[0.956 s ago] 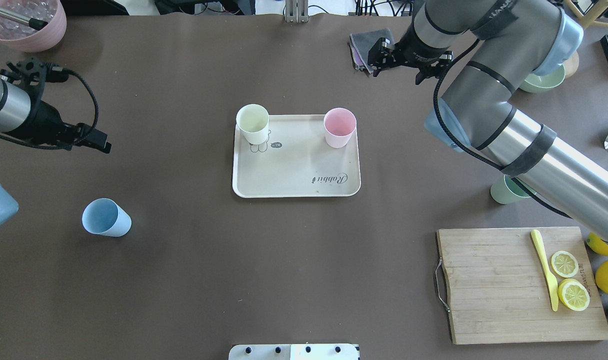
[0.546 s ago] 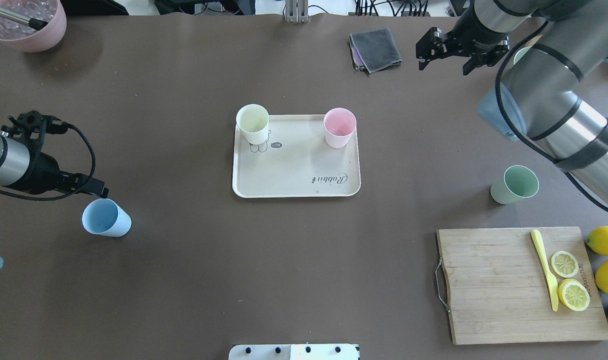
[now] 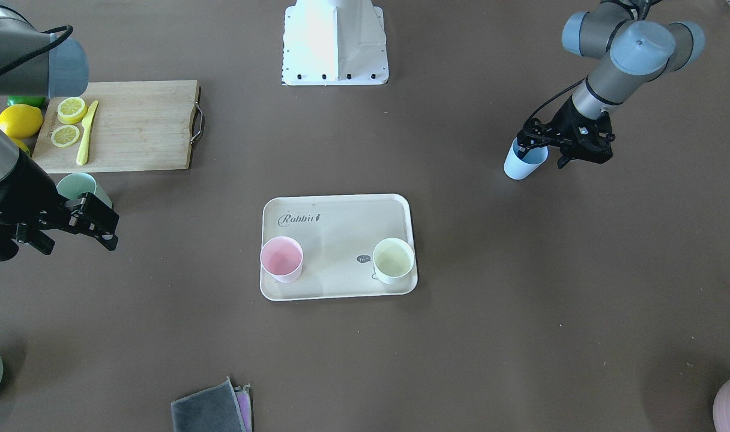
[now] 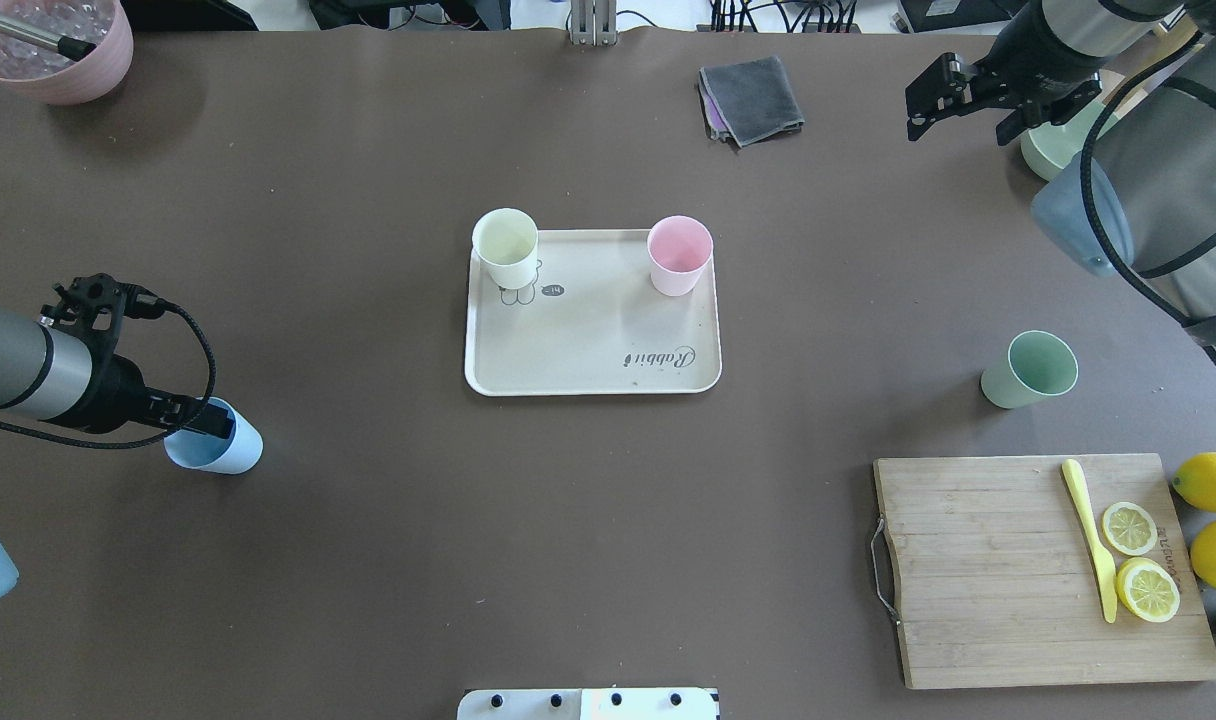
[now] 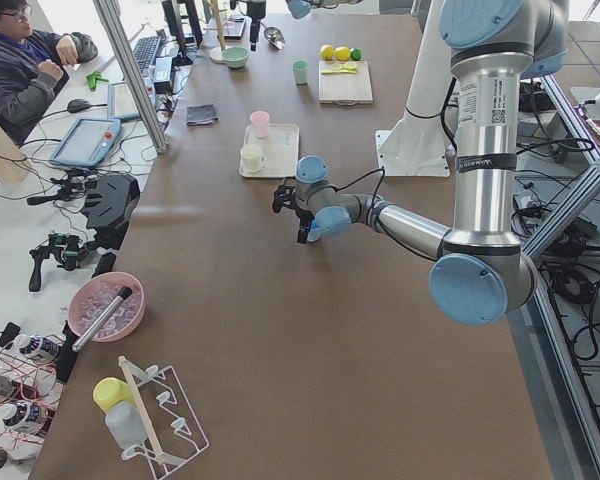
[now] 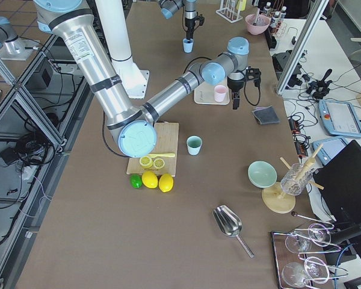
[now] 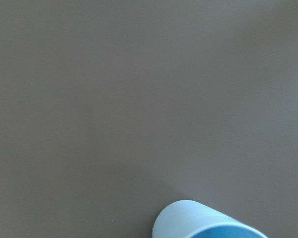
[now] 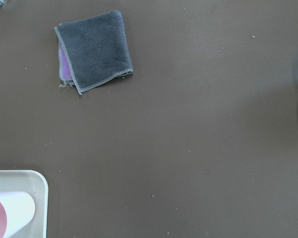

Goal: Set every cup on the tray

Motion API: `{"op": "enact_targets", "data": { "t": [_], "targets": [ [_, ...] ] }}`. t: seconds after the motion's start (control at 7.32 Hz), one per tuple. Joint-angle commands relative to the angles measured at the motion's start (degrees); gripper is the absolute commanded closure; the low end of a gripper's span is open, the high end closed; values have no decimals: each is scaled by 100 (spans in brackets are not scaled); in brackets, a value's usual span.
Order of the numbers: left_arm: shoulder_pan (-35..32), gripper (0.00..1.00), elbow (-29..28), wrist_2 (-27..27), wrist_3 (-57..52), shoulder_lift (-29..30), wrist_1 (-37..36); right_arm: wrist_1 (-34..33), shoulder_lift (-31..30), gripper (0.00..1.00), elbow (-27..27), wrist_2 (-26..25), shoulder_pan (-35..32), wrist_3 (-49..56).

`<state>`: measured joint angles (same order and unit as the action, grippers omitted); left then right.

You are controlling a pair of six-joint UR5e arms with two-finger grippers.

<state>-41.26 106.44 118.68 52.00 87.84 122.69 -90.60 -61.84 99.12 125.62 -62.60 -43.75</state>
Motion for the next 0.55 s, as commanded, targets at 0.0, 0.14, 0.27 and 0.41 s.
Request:
{"op": "enact_targets", "data": {
  "t": [0.0, 0.14, 0.27, 0.41],
  "targets": [
    [66, 90, -53, -91, -41, -4, 0, -2, -30, 0, 2, -2, -7, 24],
    [66, 100, -44, -82, -67, 23, 0, 33, -126, 0, 11, 6, -15, 68],
    [66, 100, -1, -74, -76, 75, -8, 51, -223, 0, 11, 15, -50, 277],
    [57, 100, 87, -13, -67, 258, -52, 51, -424, 0, 72, 24, -129, 471]
  ]
}}
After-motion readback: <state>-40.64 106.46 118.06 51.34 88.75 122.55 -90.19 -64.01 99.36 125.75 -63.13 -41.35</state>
